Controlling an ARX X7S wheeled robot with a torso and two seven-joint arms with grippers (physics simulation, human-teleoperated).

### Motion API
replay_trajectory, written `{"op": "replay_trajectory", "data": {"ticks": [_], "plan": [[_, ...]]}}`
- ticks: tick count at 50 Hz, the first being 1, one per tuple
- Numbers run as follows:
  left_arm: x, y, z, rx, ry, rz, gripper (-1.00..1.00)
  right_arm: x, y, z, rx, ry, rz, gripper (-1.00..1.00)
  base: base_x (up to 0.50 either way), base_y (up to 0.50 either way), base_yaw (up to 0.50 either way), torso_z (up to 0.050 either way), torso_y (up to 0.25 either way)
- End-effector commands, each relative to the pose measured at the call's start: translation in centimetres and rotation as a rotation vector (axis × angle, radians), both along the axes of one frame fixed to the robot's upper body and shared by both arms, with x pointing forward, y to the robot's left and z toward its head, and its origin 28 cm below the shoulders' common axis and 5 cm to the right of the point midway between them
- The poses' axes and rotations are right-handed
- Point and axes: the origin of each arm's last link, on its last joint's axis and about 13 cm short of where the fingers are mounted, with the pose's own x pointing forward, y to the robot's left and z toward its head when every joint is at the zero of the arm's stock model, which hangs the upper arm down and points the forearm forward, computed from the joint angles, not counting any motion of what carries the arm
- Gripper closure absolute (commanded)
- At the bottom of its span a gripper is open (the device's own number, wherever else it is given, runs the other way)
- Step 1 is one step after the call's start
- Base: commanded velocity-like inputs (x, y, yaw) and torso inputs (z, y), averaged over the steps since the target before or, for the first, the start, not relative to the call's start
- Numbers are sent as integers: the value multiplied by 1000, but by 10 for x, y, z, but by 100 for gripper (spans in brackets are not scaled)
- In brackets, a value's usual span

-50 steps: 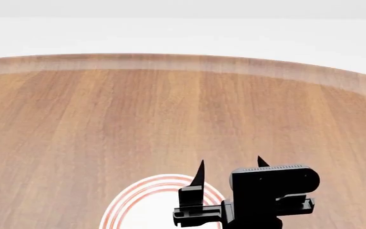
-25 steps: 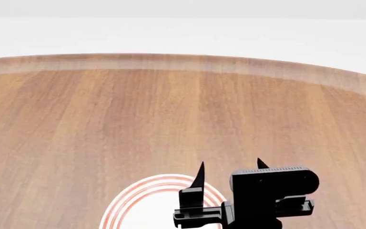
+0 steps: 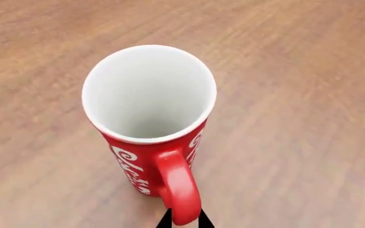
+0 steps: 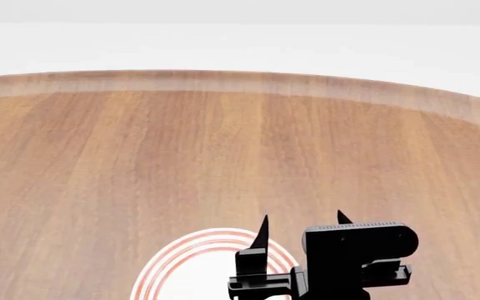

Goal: Pick up the red mug and put it on the plate

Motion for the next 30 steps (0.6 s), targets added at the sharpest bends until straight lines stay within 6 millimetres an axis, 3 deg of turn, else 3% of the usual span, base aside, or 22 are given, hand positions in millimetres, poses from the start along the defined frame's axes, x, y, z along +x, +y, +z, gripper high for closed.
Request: {"op": "replay_trajectory", "data": {"ticks": [1, 15, 30], "plan": [[0, -1, -1, -6, -6, 7, 100, 0, 0, -2, 1, 4, 1, -100, 0, 0, 0, 0, 0], [26, -13, 25, 96, -72, -156, 100, 1, -2, -1, 10, 5, -5, -100, 0, 0, 0, 0, 0], [46, -64, 47, 113, -153, -486, 100, 3, 0, 0, 7, 8, -11, -100, 0, 0, 0, 0, 0]]}}
